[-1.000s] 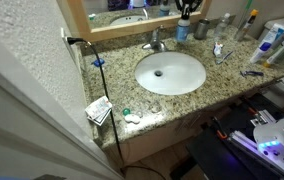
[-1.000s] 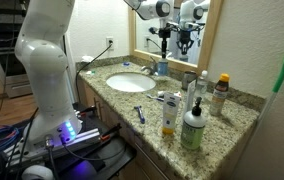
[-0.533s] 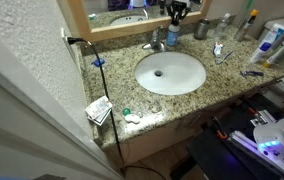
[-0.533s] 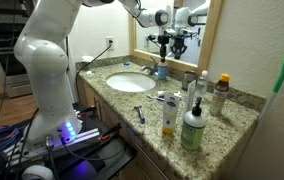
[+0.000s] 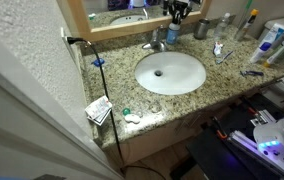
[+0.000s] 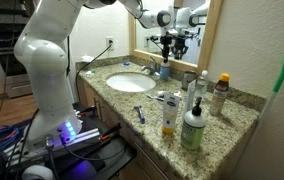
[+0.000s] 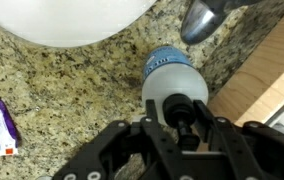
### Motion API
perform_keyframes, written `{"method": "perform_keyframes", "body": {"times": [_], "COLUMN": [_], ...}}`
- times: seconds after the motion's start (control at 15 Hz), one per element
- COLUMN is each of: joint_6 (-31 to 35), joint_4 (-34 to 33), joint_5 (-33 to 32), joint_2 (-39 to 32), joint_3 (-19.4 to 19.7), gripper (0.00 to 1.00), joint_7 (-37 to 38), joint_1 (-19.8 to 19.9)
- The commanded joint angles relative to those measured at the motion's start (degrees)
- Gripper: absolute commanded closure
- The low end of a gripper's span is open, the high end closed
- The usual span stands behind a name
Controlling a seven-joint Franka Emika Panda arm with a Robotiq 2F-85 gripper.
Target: Place the blue and white pump bottle on the right side of the faucet, place the green and white pump bottle on the left side of the faucet, put the toothbrush in the silver cup, place the toothpaste next to the silver cup
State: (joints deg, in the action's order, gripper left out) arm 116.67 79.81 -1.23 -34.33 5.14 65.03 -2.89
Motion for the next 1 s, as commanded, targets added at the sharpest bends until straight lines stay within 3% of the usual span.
{"method": "perform_keyframes", "body": {"times": [0.0,0.27,0.73,0.93], "joint_6": [-1.64,-3.21,-29.91,-35.21], "joint_4": [0.01,1.16,3.66,7.06], "joint_5": [1.17,0.88,-6.74,-10.63], "joint_2": [1.64,5.75,19.56,24.98], "joint_3": [-0.13,-0.55,1.09,2.72], "gripper": [0.27,0.02,0.00,0.00], "joint_7": [-1.64,-3.81,-18.70,-23.11], "joint_1": [0.31,0.17,1.83,3.97]}}
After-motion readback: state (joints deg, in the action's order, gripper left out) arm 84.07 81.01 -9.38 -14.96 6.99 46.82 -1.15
